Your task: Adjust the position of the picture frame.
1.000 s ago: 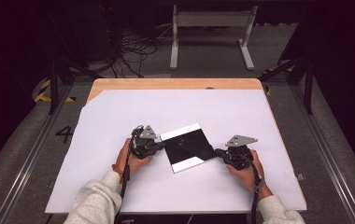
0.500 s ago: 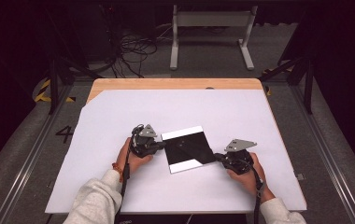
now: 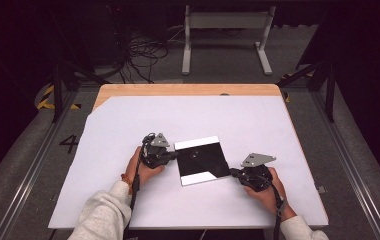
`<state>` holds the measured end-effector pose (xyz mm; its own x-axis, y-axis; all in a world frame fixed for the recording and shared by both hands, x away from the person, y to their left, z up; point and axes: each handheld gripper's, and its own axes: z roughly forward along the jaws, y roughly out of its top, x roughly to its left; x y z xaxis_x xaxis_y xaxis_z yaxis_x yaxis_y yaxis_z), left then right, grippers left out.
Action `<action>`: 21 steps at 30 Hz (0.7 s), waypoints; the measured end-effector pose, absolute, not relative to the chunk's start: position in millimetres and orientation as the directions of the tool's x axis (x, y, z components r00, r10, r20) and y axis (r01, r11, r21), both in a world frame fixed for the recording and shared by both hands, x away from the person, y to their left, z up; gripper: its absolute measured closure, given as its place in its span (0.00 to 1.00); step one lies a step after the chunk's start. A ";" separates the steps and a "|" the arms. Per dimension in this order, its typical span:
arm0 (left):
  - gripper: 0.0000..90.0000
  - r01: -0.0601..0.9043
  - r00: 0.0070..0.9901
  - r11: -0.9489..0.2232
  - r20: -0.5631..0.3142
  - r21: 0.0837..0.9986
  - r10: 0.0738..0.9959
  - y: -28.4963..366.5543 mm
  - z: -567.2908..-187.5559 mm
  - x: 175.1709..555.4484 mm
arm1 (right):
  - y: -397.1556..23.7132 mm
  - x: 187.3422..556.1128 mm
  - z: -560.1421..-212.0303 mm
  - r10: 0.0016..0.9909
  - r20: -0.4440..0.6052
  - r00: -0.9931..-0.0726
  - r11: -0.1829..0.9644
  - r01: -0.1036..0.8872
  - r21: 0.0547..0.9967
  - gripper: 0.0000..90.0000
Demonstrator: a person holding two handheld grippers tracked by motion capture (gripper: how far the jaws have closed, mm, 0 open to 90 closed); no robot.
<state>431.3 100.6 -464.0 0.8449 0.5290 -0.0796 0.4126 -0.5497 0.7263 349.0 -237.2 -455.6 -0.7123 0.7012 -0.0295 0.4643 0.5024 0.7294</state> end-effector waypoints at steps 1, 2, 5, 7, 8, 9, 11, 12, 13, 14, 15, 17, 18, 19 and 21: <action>1.00 0.412 0.845 -0.550 -0.079 0.727 0.529 100.5 -464.0 431.3 | -236.9 348.5 -455.6 0.700 -0.030 -0.713 0.504 0.463 0.729 1.00; 1.00 0.411 0.845 -0.550 -0.077 0.727 0.529 100.5 -464.0 431.4 | -236.9 348.5 -455.6 0.700 -0.030 -0.713 0.504 0.463 0.729 1.00; 1.00 0.409 0.845 -0.548 -0.076 0.730 0.529 100.5 -464.3 431.9 | -234.5 345.6 -455.2 0.696 -0.050 -0.717 0.519 0.452 0.726 1.00; 1.00 0.414 0.842 -0.544 -0.081 0.730 0.533 100.8 -464.5 432.2 | -232.6 342.1 -455.4 0.683 -0.074 -0.726 0.537 0.432 0.725 1.00; 1.00 0.414 0.842 -0.544 -0.081 0.730 0.533 100.8 -464.5 432.2 | -232.6 342.1 -455.4 0.683 -0.074 -0.726 0.537 0.432 0.725 1.00; 1.00 0.412 0.843 -0.545 -0.080 0.730 0.532 100.6 -464.5 432.4 | -232.8 341.6 -455.6 0.680 -0.070 -0.730 0.537 0.430 0.726 1.00; 1.00 0.415 0.842 -0.543 -0.082 0.730 0.533 100.2 -464.4 432.7 | -232.5 340.8 -455.7 0.677 -0.067 -0.732 0.537 0.430 0.726 1.00; 1.00 0.412 0.844 -0.543 -0.080 0.732 0.531 100.3 -464.5 433.8 | -232.2 340.5 -455.5 0.675 -0.071 -0.735 0.541 0.427 0.725 1.00; 1.00 0.410 0.843 -0.542 -0.077 0.734 0.533 99.9 -464.7 434.1 | -231.7 339.9 -455.5 0.674 -0.072 -0.736 0.542 0.425 0.724 1.00; 1.00 0.411 0.842 -0.542 -0.077 0.733 0.534 99.7 -464.7 434.2 | -230.9 339.0 -455.5 0.672 -0.076 -0.737 0.546 0.423 0.723 1.00; 1.00 0.405 0.844 -0.546 -0.070 0.733 0.532 99.3 -464.5 435.3 | -230.1 338.1 -455.3 0.670 -0.080 -0.738 0.550 0.420 0.722 1.00; 1.00 0.407 0.843 -0.544 -0.072 0.734 0.533 99.0 -464.7 435.6 | -229.6 337.6 -455.2 0.667 -0.081 -0.740 0.552 0.419 0.721 1.00; 1.00 0.406 0.843 -0.545 -0.070 0.734 0.534 98.9 -464.6 435.8 | -229.2 337.0 -455.2 0.665 -0.082 -0.742 0.554 0.417 0.720 1.00; 1.00 0.407 0.841 -0.543 -0.070 0.735 0.536 98.8 -464.8 435.8 | -228.6 335.7 -455.7 0.663 -0.086 -0.744 0.555 0.411 0.723 1.00; 1.00 0.404 0.839 -0.543 -0.061 0.736 0.541 98.3 -465.0 435.7 | -227.9 334.7 -455.9 0.659 -0.096 -0.746 0.560 0.403 0.724 1.00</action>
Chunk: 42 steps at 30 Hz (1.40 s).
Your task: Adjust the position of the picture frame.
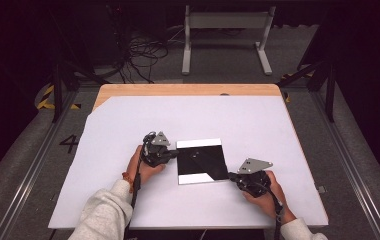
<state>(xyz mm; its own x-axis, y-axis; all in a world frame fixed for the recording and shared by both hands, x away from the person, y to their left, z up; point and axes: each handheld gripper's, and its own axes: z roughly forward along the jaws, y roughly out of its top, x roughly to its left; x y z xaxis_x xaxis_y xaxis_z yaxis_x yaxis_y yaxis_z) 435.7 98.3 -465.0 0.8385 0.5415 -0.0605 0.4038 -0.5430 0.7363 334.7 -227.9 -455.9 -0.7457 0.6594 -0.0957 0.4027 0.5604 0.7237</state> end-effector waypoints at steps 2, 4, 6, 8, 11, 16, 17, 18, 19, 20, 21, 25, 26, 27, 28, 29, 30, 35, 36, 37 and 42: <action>1.00 0.395 0.839 -0.548 -0.046 0.737 0.542 97.9 -464.9 436.1 | -224.5 331.0 -456.5 0.653 -0.128 -0.746 0.577 0.381 0.722 1.00; 1.00 0.394 0.838 -0.552 -0.040 0.735 0.545 98.0 -464.7 436.3 | -221.7 328.7 -456.3 0.651 -0.146 -0.745 0.588 0.374 0.717 1.00; 1.00 0.392 0.837 -0.553 -0.036 0.735 0.547 97.8 -464.7 436.2 | -221.1 328.0 -456.5 0.649 -0.136 -0.748 0.584 0.375 0.720 1.00; 1.00 0.391 0.837 -0.554 -0.033 0.735 0.547 97.7 -464.6 436.0 | -221.8 328.6 -456.6 0.649 -0.124 -0.750 0.577 0.380 0.722 1.00; 0.99 0.386 0.836 -0.558 -0.022 0.735 0.549 97.3 -464.5 435.2 | -221.9 330.1 -455.6 0.641 -0.120 -0.758 0.584 0.381 0.717 1.00; 0.98 0.336 0.837 -0.565 0.036 0.754 0.546 97.7 -460.0 432.0 | -224.1 331.8 -455.8 0.634 -0.114 -0.765 0.585 0.377 0.718 1.00; 0.98 0.319 0.841 -0.569 0.049 0.758 0.538 99.3 -456.6 430.4 | -224.5 331.8 -455.5 0.634 -0.118 -0.765 0.588 0.377 0.716 0.98; 0.98 0.316 0.841 -0.564 0.050 0.763 0.539 100.6 -455.1 429.5 | -224.7 331.5 -455.1 0.634 -0.121 -0.764 0.590 0.377 0.714 0.98; 0.97 0.315 0.839 -0.561 0.052 0.766 0.541 102.1 -453.4 428.2 | -224.9 331.1 -454.7 0.633 -0.122 -0.765 0.591 0.375 0.714 0.98; 0.98 0.315 0.839 -0.561 0.052 0.766 0.541 102.1 -453.4 428.2 | -225.3 330.5 -454.0 0.631 -0.121 -0.766 0.590 0.373 0.716 0.97; 0.97 0.302 0.843 -0.560 0.058 0.772 0.534 104.7 -449.3 425.4 | -226.0 330.2 -453.0 0.633 -0.121 -0.765 0.588 0.373 0.718 0.97; 0.97 0.283 0.843 -0.547 0.067 0.788 0.533 110.3 -440.4 417.7 | -228.8 329.5 -448.2 0.637 -0.113 -0.762 0.574 0.372 0.730 0.96; 0.95 0.273 0.844 -0.547 0.075 0.792 0.531 112.6 -437.6 415.4 | -230.3 329.3 -446.2 0.641 -0.104 -0.760 0.566 0.376 0.734 0.95; 0.95 0.271 0.845 -0.541 0.073 0.796 0.530 116.4 -434.3 411.8 | -231.0 329.3 -445.3 0.644 -0.101 -0.759 0.561 0.378 0.736 0.94; 0.95 0.271 0.845 -0.541 0.073 0.796 0.530 116.4 -434.3 411.8 | -231.0 329.3 -445.3 0.644 -0.101 -0.759 0.561 0.378 0.736 0.94; 0.94 0.255 0.847 -0.530 0.078 0.809 0.526 125.5 -428.9 404.1 | -232.4 328.6 -444.1 0.648 -0.083 -0.757 0.550 0.389 0.739 0.93; 0.94 0.255 0.847 -0.530 0.078 0.809 0.526 125.5 -428.9 404.1 | -232.4 328.6 -444.1 0.648 -0.083 -0.757 0.550 0.389 0.739 0.93; 0.92 0.263 0.844 -0.509 0.060 0.819 0.532 149.3 -424.1 385.1 | -235.2 326.6 -441.4 0.646 -0.057 -0.761 0.543 0.405 0.735 0.90; 0.92 0.259 0.844 -0.514 0.067 0.818 0.533 154.5 -424.4 379.7 | -235.7 326.2 -441.0 0.646 -0.056 -0.761 0.544 0.407 0.734 0.90; 0.91 0.261 0.843 -0.515 0.067 0.817 0.534 158.4 -425.1 375.1 | -236.3 325.7 -440.7 0.645 -0.050 -0.762 0.541 0.410 0.735 0.89; 0.91 0.270 0.844 -0.518 0.059 0.812 0.533 174.7 -429.2 356.0 | -235.0 324.8 -440.3 0.639 -0.049 -0.768 0.549 0.411 0.728 0.89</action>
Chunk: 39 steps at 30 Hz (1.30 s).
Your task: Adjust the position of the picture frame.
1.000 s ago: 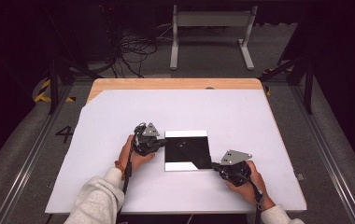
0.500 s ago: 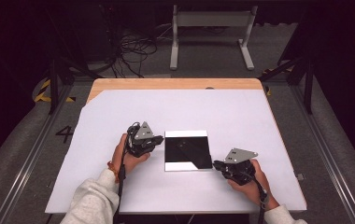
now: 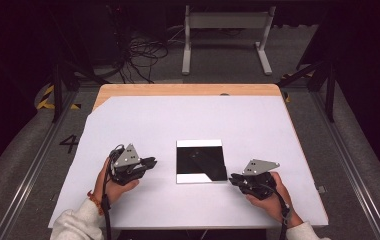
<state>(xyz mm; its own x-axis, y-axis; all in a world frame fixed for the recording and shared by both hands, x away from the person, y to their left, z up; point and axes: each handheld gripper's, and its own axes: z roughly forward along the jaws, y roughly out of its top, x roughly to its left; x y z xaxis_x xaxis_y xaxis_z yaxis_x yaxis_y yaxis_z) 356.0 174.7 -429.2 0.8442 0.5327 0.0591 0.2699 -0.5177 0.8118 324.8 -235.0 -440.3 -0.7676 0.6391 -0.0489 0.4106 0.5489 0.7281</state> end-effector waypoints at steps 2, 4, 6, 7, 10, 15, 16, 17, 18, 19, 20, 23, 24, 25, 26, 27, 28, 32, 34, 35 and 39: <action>0.90 0.274 0.842 -0.523 0.061 0.807 0.536 180.3 -431.4 349.0 | -233.6 325.0 -440.1 0.638 -0.055 -0.768 0.555 0.408 0.725 0.88; 0.90 0.280 0.845 -0.519 0.049 0.808 0.532 185.8 -434.1 343.5 | -232.2 324.9 -440.0 0.633 -0.053 -0.773 0.557 0.407 0.724 0.87; 0.89 0.292 0.842 -0.522 0.043 0.801 0.538 192.6 -438.4 335.3 | -231.3 325.0 -440.0 0.632 -0.051 -0.773 0.560 0.410 0.719 0.86; 0.89 0.292 0.842 -0.522 0.043 0.801 0.538 192.6 -438.4 335.3 | -231.3 325.0 -440.0 0.632 -0.051 -0.773 0.560 0.410 0.719 0.86; 0.88 0.305 0.839 -0.520 0.034 0.797 0.544 199.2 -442.4 328.1 | -231.0 325.1 -439.7 0.630 -0.045 -0.776 0.562 0.415 0.716 0.85; 0.85 0.316 0.837 -0.519 0.024 0.794 0.547 206.9 -446.9 317.4 | -230.1 325.5 -438.8 0.622 -0.018 -0.783 0.566 0.434 0.701 0.84; 0.85 0.320 0.834 -0.516 0.022 0.794 0.551 209.0 -447.9 314.5 | -229.5 325.5 -439.4 0.621 -0.017 -0.784 0.572 0.438 0.694 0.84; 0.82 0.321 0.833 -0.516 0.023 0.794 0.552 210.3 -448.4 313.0 | -227.9 325.1 -440.7 0.612 -0.028 -0.790 0.590 0.433 0.682 0.86; 0.82 0.322 0.830 -0.515 0.025 0.795 0.558 211.9 -449.2 311.3 | -227.9 325.1 -440.7 0.612 -0.028 -0.790 0.590 0.433 0.682 0.86; 0.82 0.319 0.828 -0.515 0.030 0.795 0.560 214.2 -449.9 309.6 | -227.4 325.2 -441.1 0.610 -0.032 -0.791 0.596 0.432 0.677 0.86; 0.81 0.325 0.825 -0.507 0.023 0.798 0.564 216.4 -450.6 308.4 | -227.0 325.7 -441.5 0.608 -0.032 -0.794 0.602 0.434 0.671 0.86; 0.80 0.334 0.821 -0.497 0.011 0.801 0.571 219.0 -450.9 308.2 | -226.4 326.4 -442.5 0.603 -0.029 -0.797 0.611 0.438 0.660 0.86; 0.80 0.336 0.818 -0.491 0.009 0.804 0.575 219.3 -450.8 308.9 | -226.1 326.8 -443.1 0.599 -0.027 -0.800 0.617 0.440 0.652 0.85; 0.79 0.333 0.819 -0.491 0.011 0.805 0.573 219.0 -450.8 309.5 | -225.4 327.4 -444.3 0.594 -0.020 -0.804 0.625 0.446 0.641 0.84; 0.79 0.338 0.819 -0.492 0.007 0.802 0.573 216.9 -451.6 309.1 | -225.5 328.4 -445.3 0.593 -0.015 -0.805 0.625 0.448 0.640 0.84; 0.78 0.338 0.819 -0.492 0.007 0.802 0.573 216.9 -451.6 309.1 | -225.5 328.4 -445.3 0.593 -0.015 -0.805 0.625 0.448 0.640 0.84; 0.78 0.335 0.824 -0.500 0.010 0.799 0.567 215.4 -452.4 308.9 | -225.7 328.8 -445.4 0.592 -0.014 -0.805 0.623 0.447 0.642 0.85; 0.77 0.333 0.825 -0.502 0.011 0.798 0.565 213.9 -452.4 308.3 | -225.5 330.2 -445.8 0.590 -0.011 -0.807 0.621 0.445 0.645 0.85; 0.77 0.335 0.824 -0.500 0.009 0.799 0.566 214.3 -452.5 308.5 | -225.4 330.9 -445.9 0.586 -0.011 -0.810 0.623 0.442 0.646 0.85; 0.76 0.335 0.824 -0.498 0.007 0.799 0.567 214.6 -452.9 308.8 | -225.2 331.2 -445.8 0.586 -0.008 -0.810 0.621 0.443 0.646 0.85; 0.73 0.348 0.821 -0.492 -0.006 0.798 0.571 216.2 -455.4 310.1 | -223.6 334.0 -445.8 0.588 0.015 -0.808 0.607 0.454 0.653 0.83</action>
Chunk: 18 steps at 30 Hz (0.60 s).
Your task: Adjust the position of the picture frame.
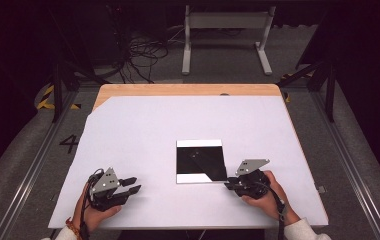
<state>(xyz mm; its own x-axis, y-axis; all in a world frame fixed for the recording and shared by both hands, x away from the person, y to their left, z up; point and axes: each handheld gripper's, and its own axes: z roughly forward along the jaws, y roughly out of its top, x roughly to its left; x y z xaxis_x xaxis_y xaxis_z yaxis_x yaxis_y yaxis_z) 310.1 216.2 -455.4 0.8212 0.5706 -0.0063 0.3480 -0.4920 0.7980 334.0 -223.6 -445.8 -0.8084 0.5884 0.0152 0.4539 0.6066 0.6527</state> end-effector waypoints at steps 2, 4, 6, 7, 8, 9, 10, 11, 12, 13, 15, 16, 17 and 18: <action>0.71 0.346 0.821 -0.498 0.000 0.795 0.571 215.5 -455.7 310.3 | -222.9 335.7 -444.8 0.582 0.038 -0.812 0.593 0.457 0.663 0.84; 0.71 0.340 0.828 -0.502 0.000 0.795 0.561 213.4 -455.9 310.2 | -221.6 336.8 -444.3 0.580 0.039 -0.814 0.596 0.457 0.660 0.85; 0.71 0.330 0.834 -0.508 0.006 0.795 0.552 211.6 -455.0 309.7 | -221.4 336.9 -443.7 0.581 0.031 -0.813 0.605 0.457 0.652 0.85; 0.71 0.329 0.835 -0.509 0.006 0.796 0.550 211.2 -454.6 309.0 | -222.2 336.6 -442.0 0.587 0.027 -0.809 0.603 0.460 0.652 0.84; 0.71 0.326 0.835 -0.511 0.011 0.795 0.550 210.7 -454.6 308.2 | -223.8 336.4 -440.5 0.591 0.019 -0.806 0.604 0.458 0.652 0.84; 0.71 0.323 0.836 -0.517 0.017 0.792 0.548 210.8 -454.4 307.8 | -225.2 335.9 -439.3 0.600 0.009 -0.800 0.605 0.461 0.648 0.84; 0.70 0.325 0.836 -0.520 0.018 0.790 0.549 210.8 -454.3 307.1 | -226.2 335.8 -438.8 0.602 0.007 -0.798 0.606 0.463 0.647 0.84; 0.70 0.324 0.836 -0.522 0.020 0.789 0.549 210.9 -454.3 306.4 | -227.3 335.9 -438.2 0.601 0.005 -0.799 0.608 0.462 0.645 0.84; 0.70 0.323 0.834 -0.527 0.026 0.786 0.550 211.0 -454.3 306.0 | -227.6 335.8 -437.7 0.604 0.006 -0.797 0.608 0.466 0.643 0.84; 0.68 0.326 0.831 -0.528 0.029 0.785 0.556 211.0 -454.4 305.8 | -227.4 335.8 -437.0 0.602 0.007 -0.799 0.610 0.465 0.641 0.84; 0.66 0.329 0.830 -0.529 0.029 0.782 0.558 211.3 -454.8 305.6 | -225.3 335.3 -435.6 0.596 0.005 -0.803 0.616 0.461 0.639 0.84; 0.66 0.327 0.830 -0.531 0.031 0.782 0.557 211.5 -454.9 305.7 | -223.9 335.1 -435.2 0.592 0.005 -0.806 0.621 0.460 0.635 0.84; 0.65 0.328 0.829 -0.530 0.031 0.782 0.558 211.9 -455.2 305.8 | -222.6 335.2 -435.2 0.585 0.001 -0.811 0.630 0.455 0.630 0.84; 0.65 0.328 0.829 -0.526 0.029 0.784 0.559 212.8 -455.4 305.7 | -221.0 335.4 -435.4 0.584 0.000 -0.812 0.635 0.456 0.624 0.84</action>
<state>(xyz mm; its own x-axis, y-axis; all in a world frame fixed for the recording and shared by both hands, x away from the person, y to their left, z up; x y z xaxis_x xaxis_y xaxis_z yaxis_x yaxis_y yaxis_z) 305.7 212.8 -455.4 0.8286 0.5592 0.0286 0.3282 -0.5265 0.7843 335.4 -221.0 -435.4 -0.8121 0.5835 0.0000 0.4561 0.6347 0.6238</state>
